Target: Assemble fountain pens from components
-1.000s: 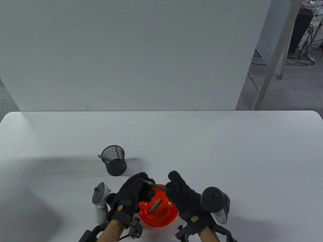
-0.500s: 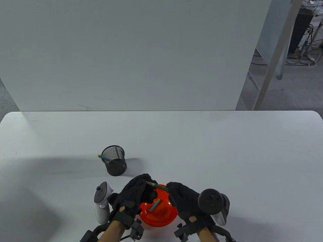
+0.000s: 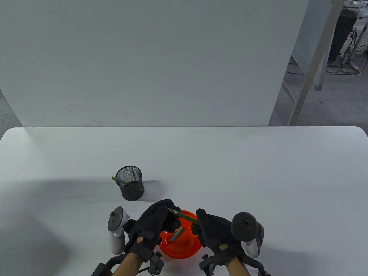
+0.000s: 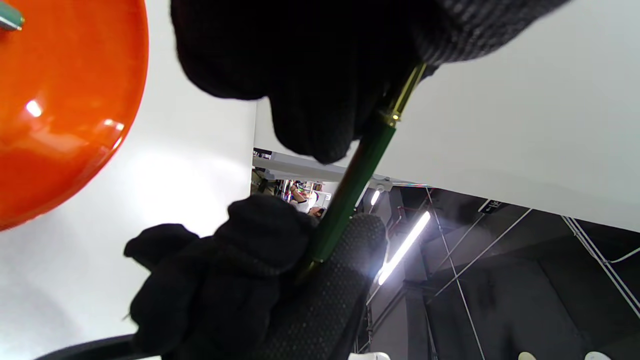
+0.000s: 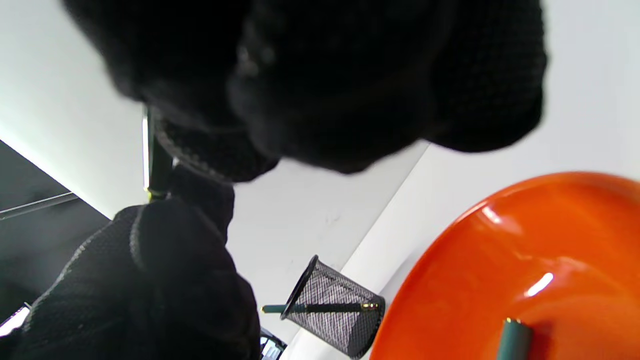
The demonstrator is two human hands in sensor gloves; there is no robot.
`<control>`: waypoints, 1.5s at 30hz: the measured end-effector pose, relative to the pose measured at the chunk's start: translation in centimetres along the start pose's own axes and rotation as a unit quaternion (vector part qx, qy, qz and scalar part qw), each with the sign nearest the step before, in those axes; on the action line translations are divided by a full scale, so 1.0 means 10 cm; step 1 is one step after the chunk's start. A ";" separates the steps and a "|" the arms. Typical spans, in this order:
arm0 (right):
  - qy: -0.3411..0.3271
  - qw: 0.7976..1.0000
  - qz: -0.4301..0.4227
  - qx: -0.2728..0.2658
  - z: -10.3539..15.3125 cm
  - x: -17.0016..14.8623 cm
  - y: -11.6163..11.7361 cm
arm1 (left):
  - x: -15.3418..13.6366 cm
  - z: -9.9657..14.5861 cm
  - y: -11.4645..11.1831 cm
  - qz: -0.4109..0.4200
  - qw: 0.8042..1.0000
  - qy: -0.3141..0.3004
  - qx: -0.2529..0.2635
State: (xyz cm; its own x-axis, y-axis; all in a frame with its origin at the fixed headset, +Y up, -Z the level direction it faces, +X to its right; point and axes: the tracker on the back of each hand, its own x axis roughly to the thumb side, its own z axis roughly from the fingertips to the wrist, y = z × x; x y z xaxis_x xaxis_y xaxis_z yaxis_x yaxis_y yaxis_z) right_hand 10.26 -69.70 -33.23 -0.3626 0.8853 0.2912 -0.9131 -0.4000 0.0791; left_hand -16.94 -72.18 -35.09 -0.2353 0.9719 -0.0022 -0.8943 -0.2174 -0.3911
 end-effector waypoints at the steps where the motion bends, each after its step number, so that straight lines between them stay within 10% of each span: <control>1: 0.003 1.000 -0.004 0.001 0.00 -0.01 0.01 | 0.00 0.00 0.00 -0.001 1.000 0.000 0.001; 19: -0.076 0.997 0.029 0.000 0.00 0.14 0.04 | -0.03 0.02 0.11 0.023 0.999 0.011 0.042; 45: 0.018 0.999 -0.043 -0.007 0.00 -0.03 0.02 | 0.02 0.01 0.06 -0.011 1.000 -0.004 0.026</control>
State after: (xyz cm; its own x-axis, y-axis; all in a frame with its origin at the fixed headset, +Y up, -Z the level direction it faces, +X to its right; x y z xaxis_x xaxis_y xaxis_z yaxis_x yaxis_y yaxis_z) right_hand 10.21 -70.05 -33.35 -0.2885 0.9243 0.2499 -0.9436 -0.3188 0.0896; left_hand -17.60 -72.15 -35.25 -0.2178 0.9759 0.0141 -0.9182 -0.2000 -0.3418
